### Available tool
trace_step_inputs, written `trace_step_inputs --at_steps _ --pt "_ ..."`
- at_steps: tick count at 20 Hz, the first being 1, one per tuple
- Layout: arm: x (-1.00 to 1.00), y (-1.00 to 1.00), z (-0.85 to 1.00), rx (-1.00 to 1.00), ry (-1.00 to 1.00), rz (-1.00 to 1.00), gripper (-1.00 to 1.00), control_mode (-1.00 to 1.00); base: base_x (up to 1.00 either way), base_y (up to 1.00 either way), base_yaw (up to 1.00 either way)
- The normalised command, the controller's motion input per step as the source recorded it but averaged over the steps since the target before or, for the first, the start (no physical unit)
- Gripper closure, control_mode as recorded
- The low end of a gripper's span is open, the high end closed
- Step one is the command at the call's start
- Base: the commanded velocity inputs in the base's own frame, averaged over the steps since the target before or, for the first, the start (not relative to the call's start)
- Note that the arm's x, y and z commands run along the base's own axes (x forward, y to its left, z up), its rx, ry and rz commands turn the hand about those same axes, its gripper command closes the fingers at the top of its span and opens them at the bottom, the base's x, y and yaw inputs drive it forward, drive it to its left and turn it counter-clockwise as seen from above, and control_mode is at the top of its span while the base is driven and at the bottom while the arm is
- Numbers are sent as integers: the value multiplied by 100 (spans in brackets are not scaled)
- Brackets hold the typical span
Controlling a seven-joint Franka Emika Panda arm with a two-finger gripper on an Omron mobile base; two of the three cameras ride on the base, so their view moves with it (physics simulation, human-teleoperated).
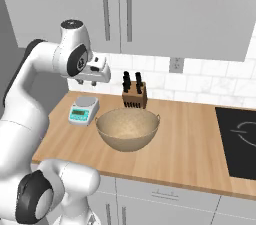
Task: Open the cabinet, pick up the bread from the cabinet and place it in the basket. Then move the basket to the dining counter.
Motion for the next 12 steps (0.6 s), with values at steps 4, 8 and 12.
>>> trace_step_inputs --at_steps 4,8,12 --pt "-52 0 0 0 -12 0 -100 -100 0 0 0" --pt "-93 -11 4 0 -47 0 -100 -100 0 0 0" --pt "-25 -7 38 0 -53 0 -100 -100 0 0 0"
